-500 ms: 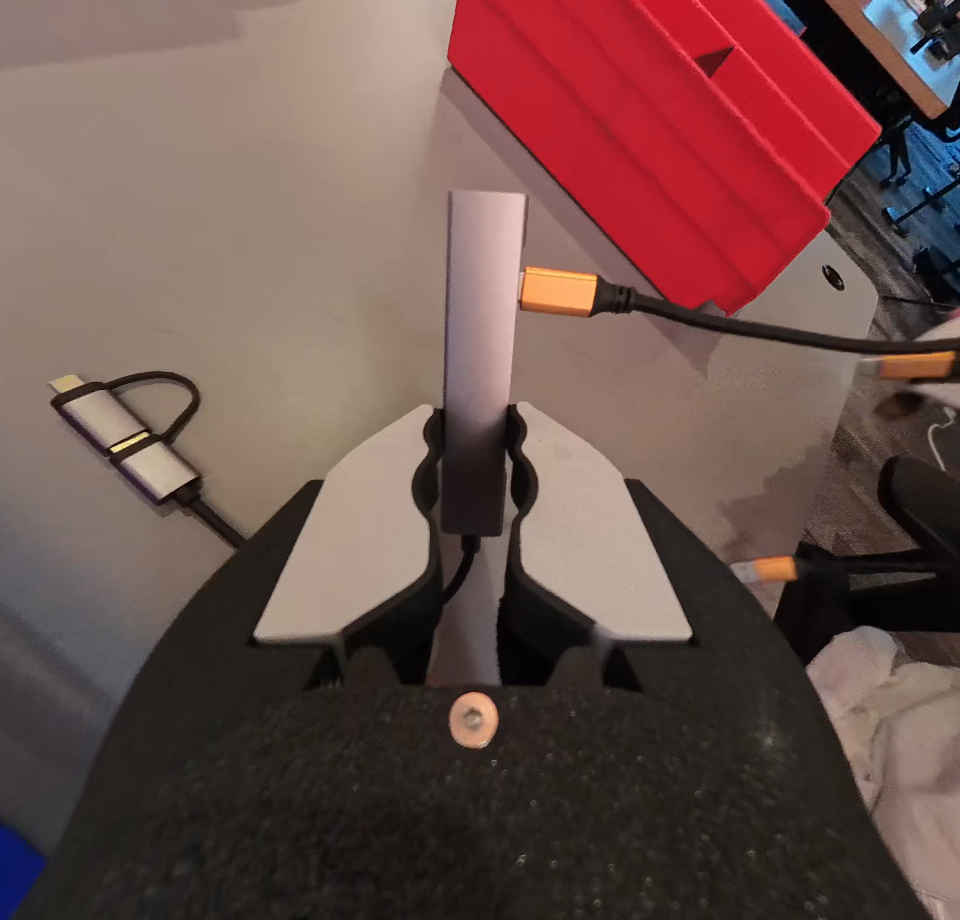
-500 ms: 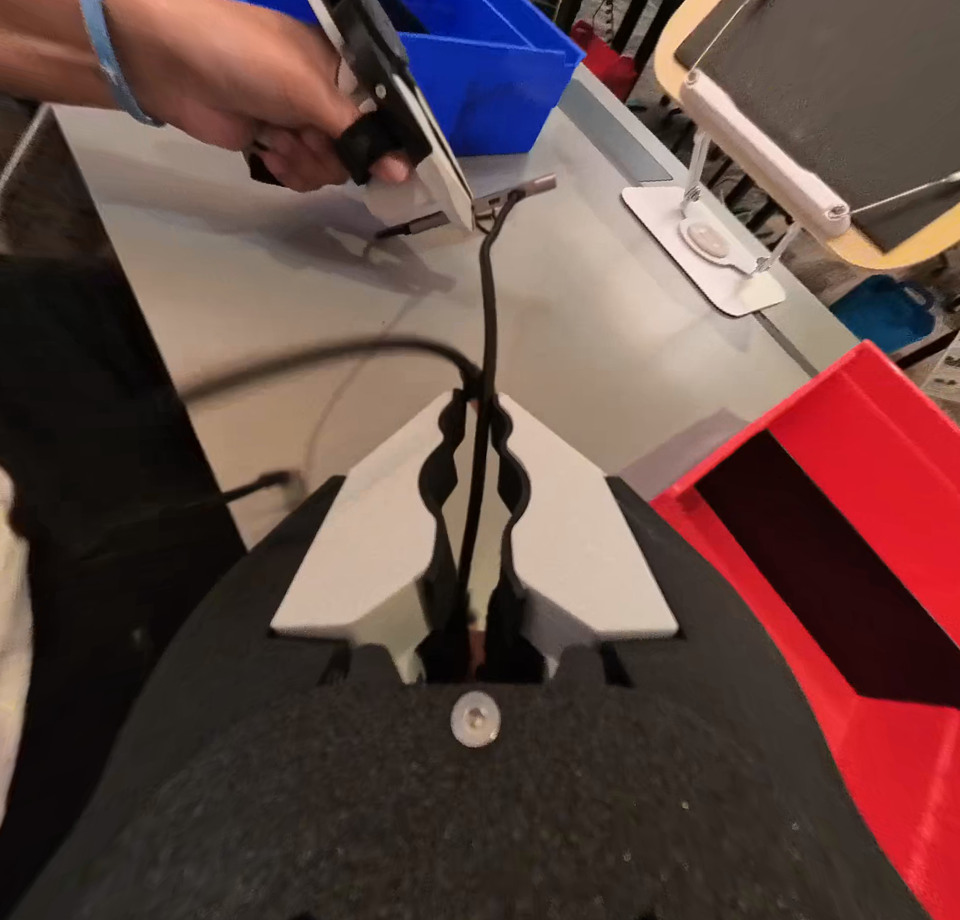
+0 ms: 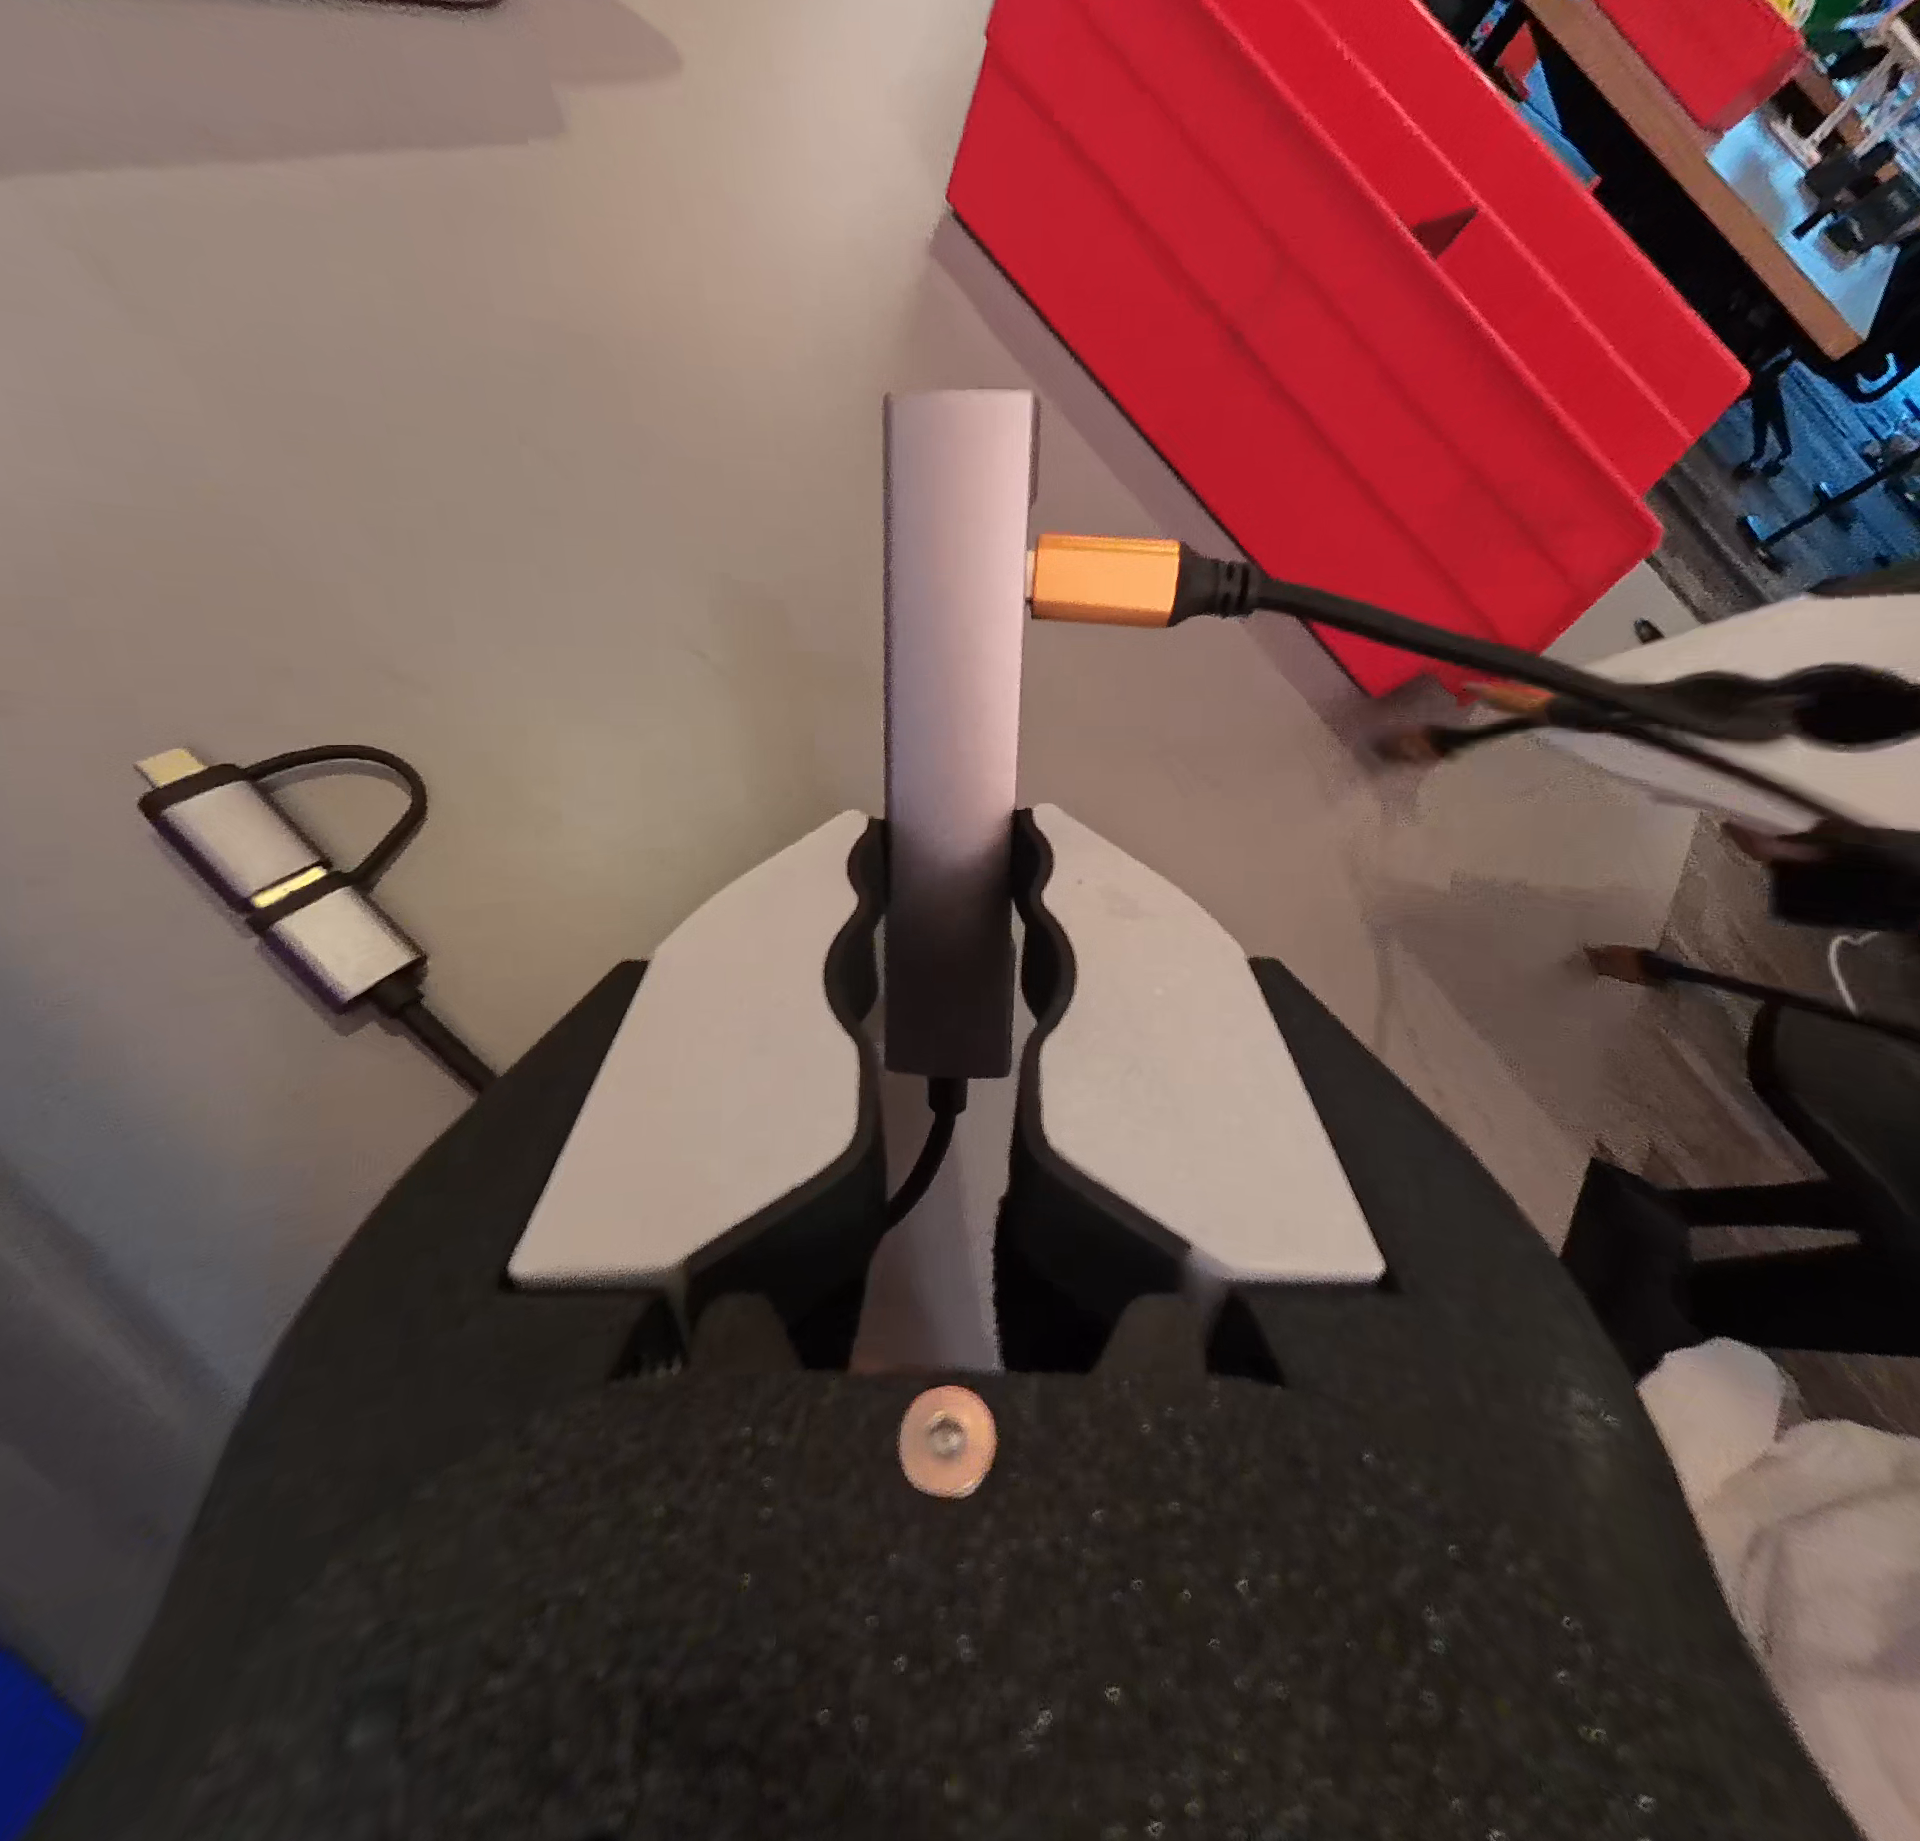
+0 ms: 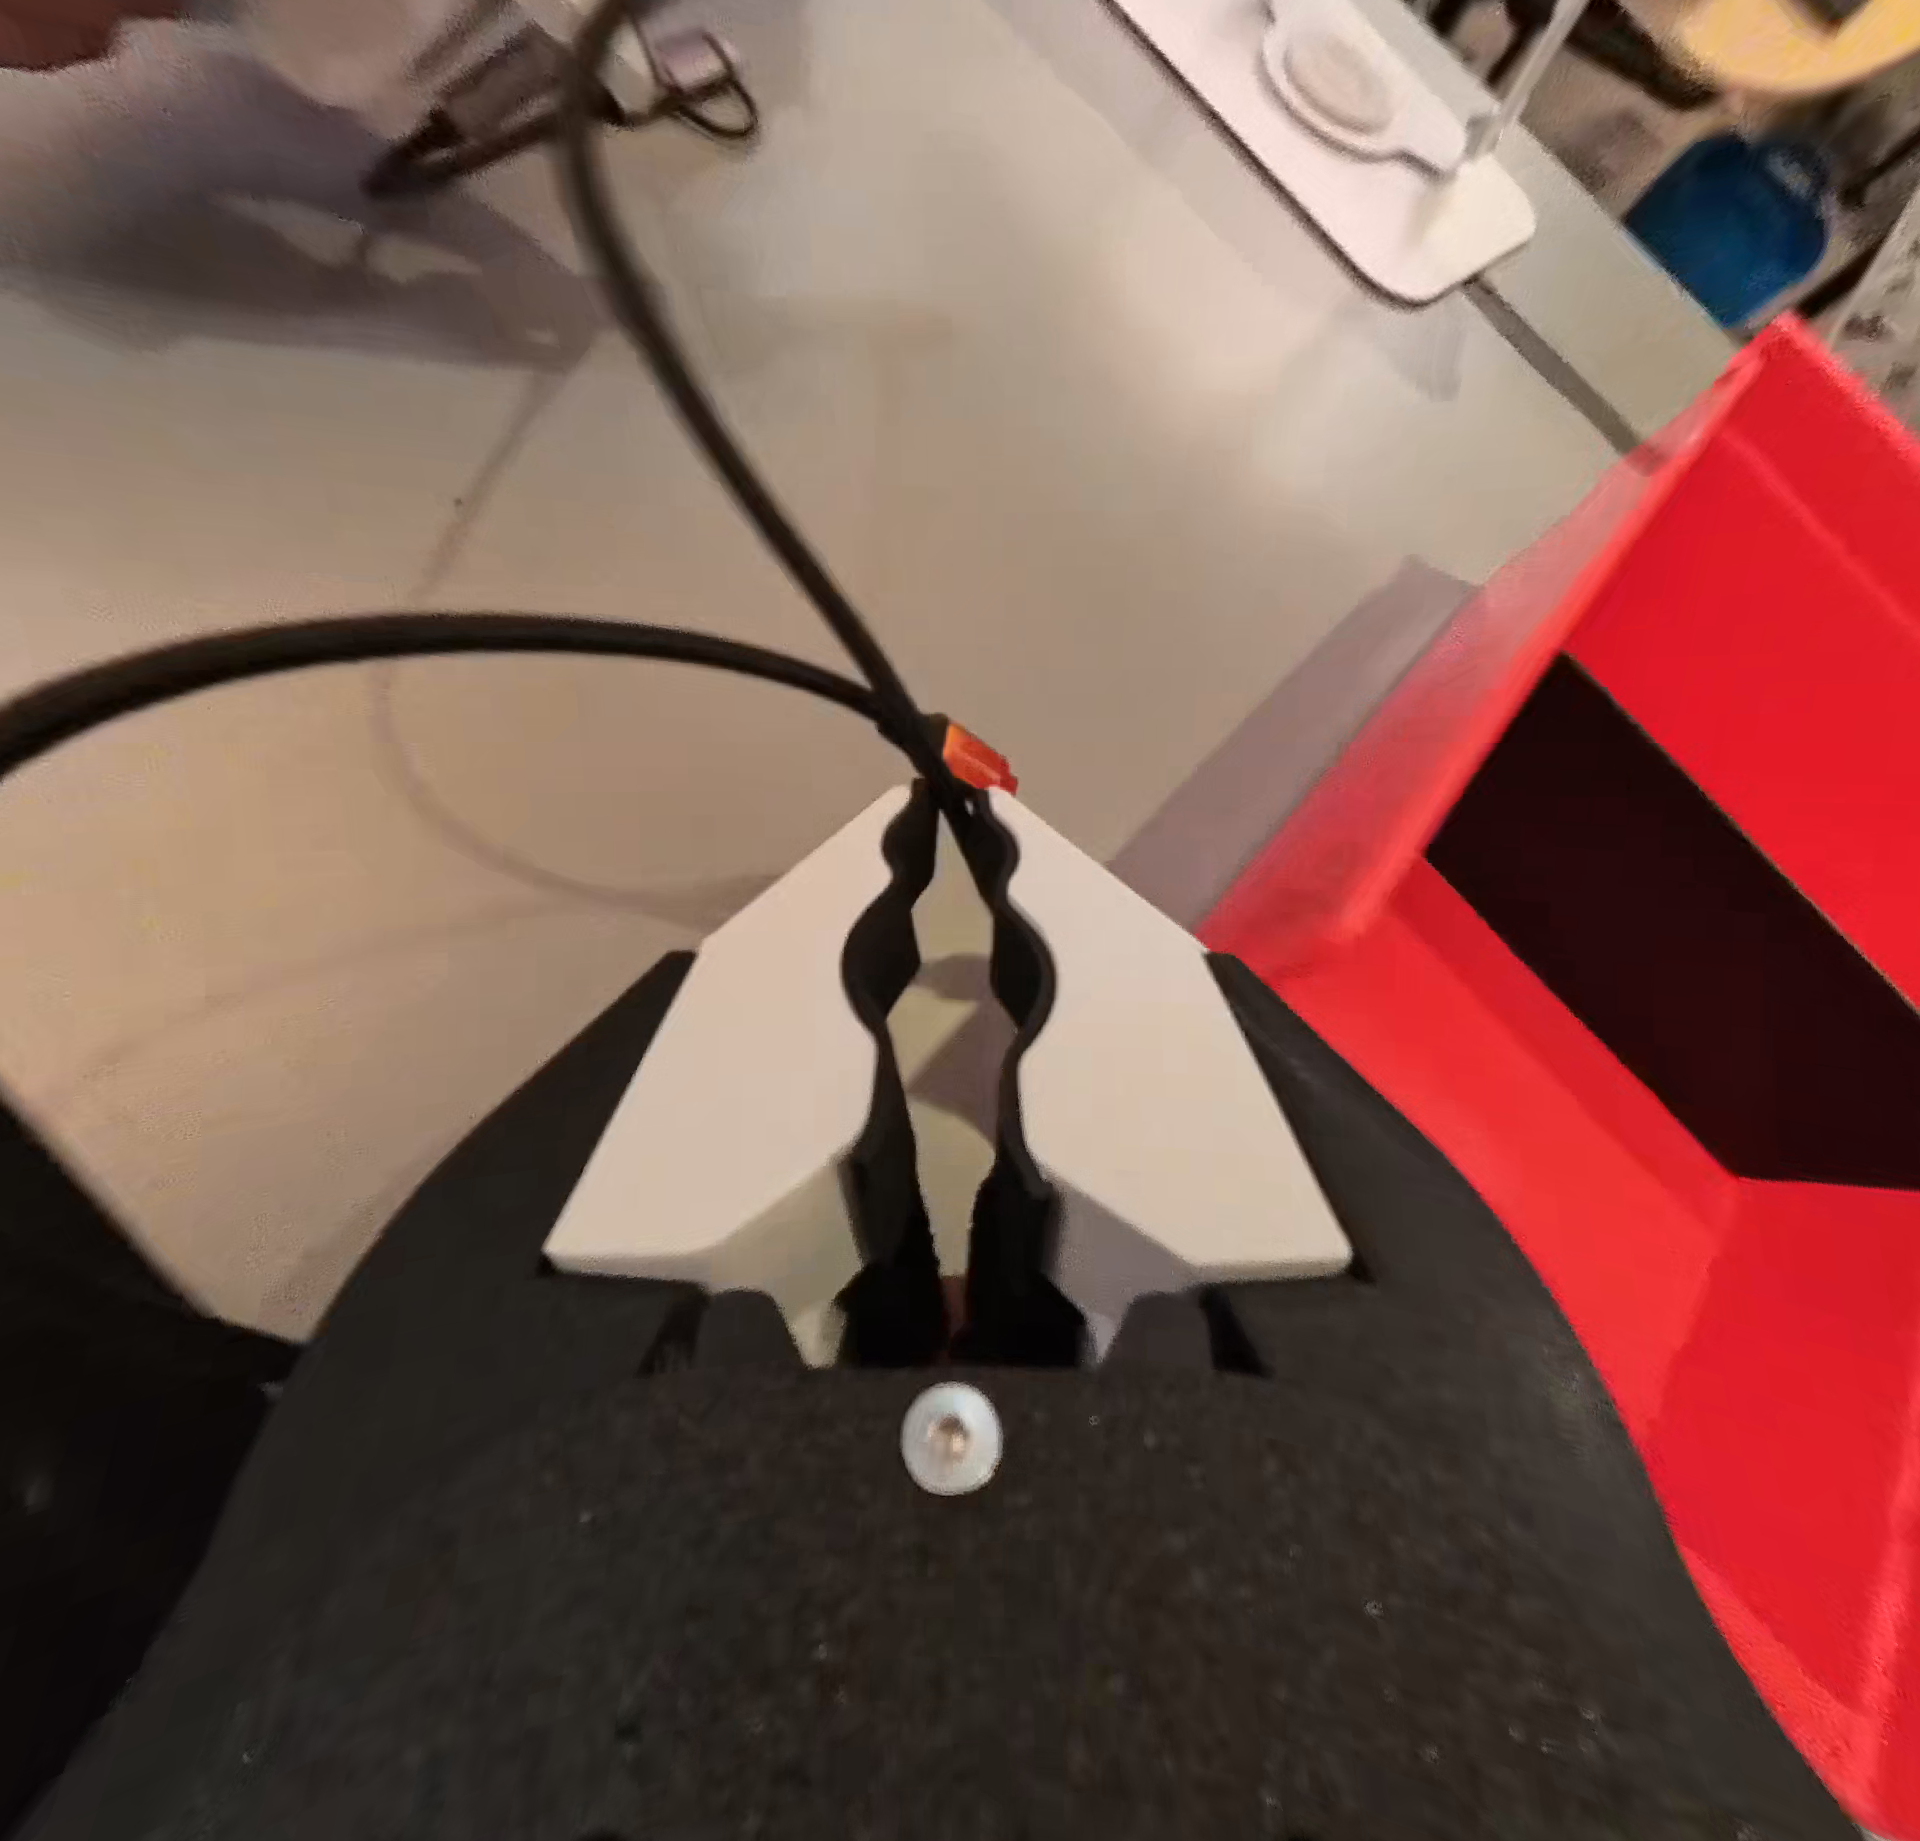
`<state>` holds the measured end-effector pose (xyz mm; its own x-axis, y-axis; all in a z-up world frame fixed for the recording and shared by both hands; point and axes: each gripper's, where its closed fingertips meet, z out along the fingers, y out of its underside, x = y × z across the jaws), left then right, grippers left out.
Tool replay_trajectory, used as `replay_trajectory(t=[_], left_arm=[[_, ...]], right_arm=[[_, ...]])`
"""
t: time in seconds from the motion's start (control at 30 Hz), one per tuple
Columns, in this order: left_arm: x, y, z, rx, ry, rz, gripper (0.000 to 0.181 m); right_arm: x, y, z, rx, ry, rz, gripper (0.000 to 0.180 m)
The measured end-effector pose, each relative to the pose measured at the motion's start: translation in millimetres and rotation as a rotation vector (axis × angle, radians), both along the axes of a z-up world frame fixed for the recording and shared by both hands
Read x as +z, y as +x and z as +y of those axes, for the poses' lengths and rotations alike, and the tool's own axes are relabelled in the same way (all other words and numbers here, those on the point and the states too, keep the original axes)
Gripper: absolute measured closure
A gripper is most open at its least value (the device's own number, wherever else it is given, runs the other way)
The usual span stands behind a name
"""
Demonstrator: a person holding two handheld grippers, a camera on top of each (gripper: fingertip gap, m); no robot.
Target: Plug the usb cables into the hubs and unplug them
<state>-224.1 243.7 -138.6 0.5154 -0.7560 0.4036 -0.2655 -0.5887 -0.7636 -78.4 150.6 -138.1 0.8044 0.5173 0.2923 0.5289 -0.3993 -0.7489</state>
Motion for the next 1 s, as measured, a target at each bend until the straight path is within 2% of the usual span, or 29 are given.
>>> replay_trajectory(t=[0.07,0.13,0.27,0.33,0.43,0.47,0.57,0.63,0.73,0.8,0.9,1.0], left_arm=[[0.8,-3.6,4.0,0.031,0.019,0.013,0.158],[-0.3,-8.2,7.5,0.057,0.034,0.032,0.158],[-2.9,-16.0,12.1,0.092,0.035,0.039,0.158],[-5.2,-18.5,12.6,0.097,0.029,0.042,0.158],[-8.3,-17.4,10.6,0.083,0.015,0.033,0.158],[-9.5,-16.5,9.9,0.078,0.012,0.034,0.158],[-11.1,-13.5,8.0,0.065,0.009,0.042,0.158],[-9.9,-11.3,5.8,0.055,0.011,0.042,0.158],[-8.6,-7.8,2.9,0.04,0.011,0.043,0.158],[-10.1,-5.6,0.7,0.032,0.009,0.045,0.158],[-13.4,-4.1,-0.7,0.027,0.007,0.052,0.158],[-13.6,-4.8,-0.6,0.029,0.007,0.052,0.158]], right_arm=[[-20.5,-8.7,15.8,-0.056,-0.085,-0.054,0.169],[-29.5,-11.2,23.9,-0.094,-0.111,-0.112,0.156],[-6.0,-14.0,7.6,-0.08,-0.095,0.002,0.142],[10.6,-23.4,-13.1,0.0,-0.074,0.056,0.141],[5.8,-87.3,-70.3,0.345,-0.171,0.2,0.144],[-4.9,-98.9,-77.4,0.383,-0.196,0.196,0.144],[-36.9,-111.0,-69.5,0.359,-0.265,0.173,0.149],[-46.4,-117.6,-62.2,0.34,-0.306,0.203,0.155],[-58.6,-115.3,-57.6,0.315,-0.314,0.127,0.162],[-59.5,-114.8,-55.5,0.297,-0.278,0.098,0.176],[-58.5,-119.7,-66.2,0.343,-0.303,0.093,0.177],[-32.0,-134.3,-94.3,0.507,-0.307,0.184,0.178]])
